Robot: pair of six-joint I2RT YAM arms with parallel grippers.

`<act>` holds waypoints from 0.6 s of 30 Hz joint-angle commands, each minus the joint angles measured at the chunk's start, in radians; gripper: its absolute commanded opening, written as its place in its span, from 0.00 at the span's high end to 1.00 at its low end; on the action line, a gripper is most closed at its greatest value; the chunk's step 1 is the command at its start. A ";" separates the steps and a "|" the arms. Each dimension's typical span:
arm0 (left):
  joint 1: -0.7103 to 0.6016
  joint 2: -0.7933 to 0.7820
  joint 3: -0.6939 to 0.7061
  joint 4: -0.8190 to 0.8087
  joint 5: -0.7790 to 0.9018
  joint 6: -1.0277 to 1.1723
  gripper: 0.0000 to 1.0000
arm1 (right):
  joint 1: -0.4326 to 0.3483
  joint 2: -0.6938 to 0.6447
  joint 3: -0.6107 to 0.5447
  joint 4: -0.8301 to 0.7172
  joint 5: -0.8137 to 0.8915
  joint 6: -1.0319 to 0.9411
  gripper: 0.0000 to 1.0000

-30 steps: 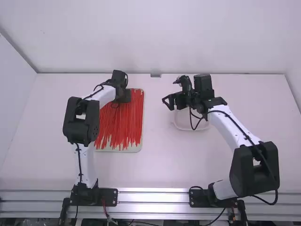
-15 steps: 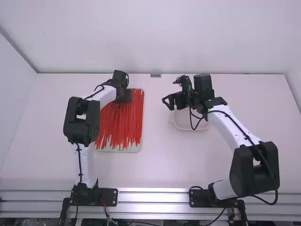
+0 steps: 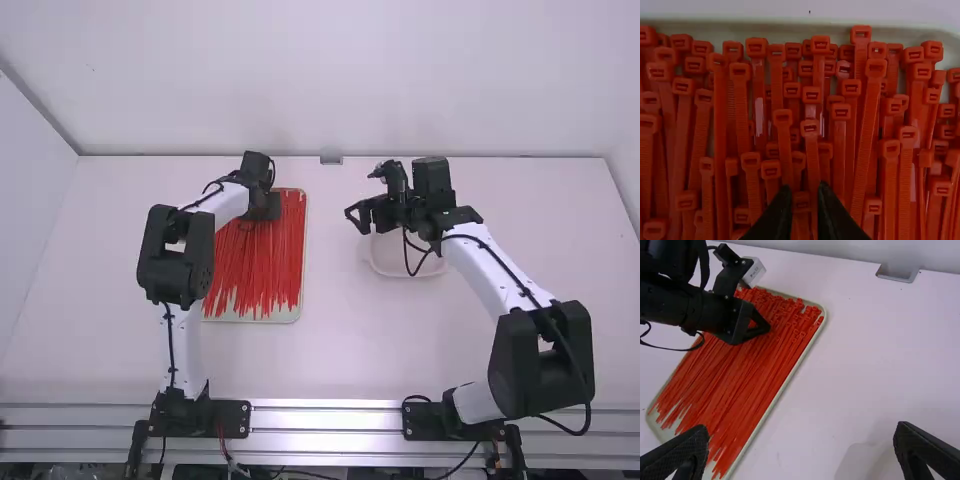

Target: Fasten the cable tie

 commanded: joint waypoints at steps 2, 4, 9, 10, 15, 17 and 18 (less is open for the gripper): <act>-0.007 0.018 0.018 -0.006 -0.007 -0.005 0.87 | -0.004 0.008 0.037 0.000 -0.003 -0.002 0.02; -0.007 0.018 0.018 -0.002 -0.007 -0.006 0.88 | -0.004 0.008 0.037 0.000 -0.003 -0.001 0.02; -0.007 0.018 0.018 0.003 -0.007 -0.006 0.91 | -0.003 0.008 0.037 -0.001 -0.003 -0.001 0.02; -0.007 0.018 0.018 0.003 -0.010 -0.006 0.92 | -0.002 0.008 0.037 -0.001 -0.003 -0.001 0.02; 0.000 0.018 0.022 0.003 -0.041 -0.028 0.93 | -0.003 0.008 0.037 0.000 -0.003 0.002 0.02; -0.002 0.013 0.036 -0.015 -0.042 -0.032 0.94 | -0.003 0.008 0.037 0.000 -0.003 0.002 0.02; 0.001 0.007 0.045 -0.026 -0.041 -0.032 0.95 | -0.003 0.008 0.037 0.000 -0.003 0.002 0.02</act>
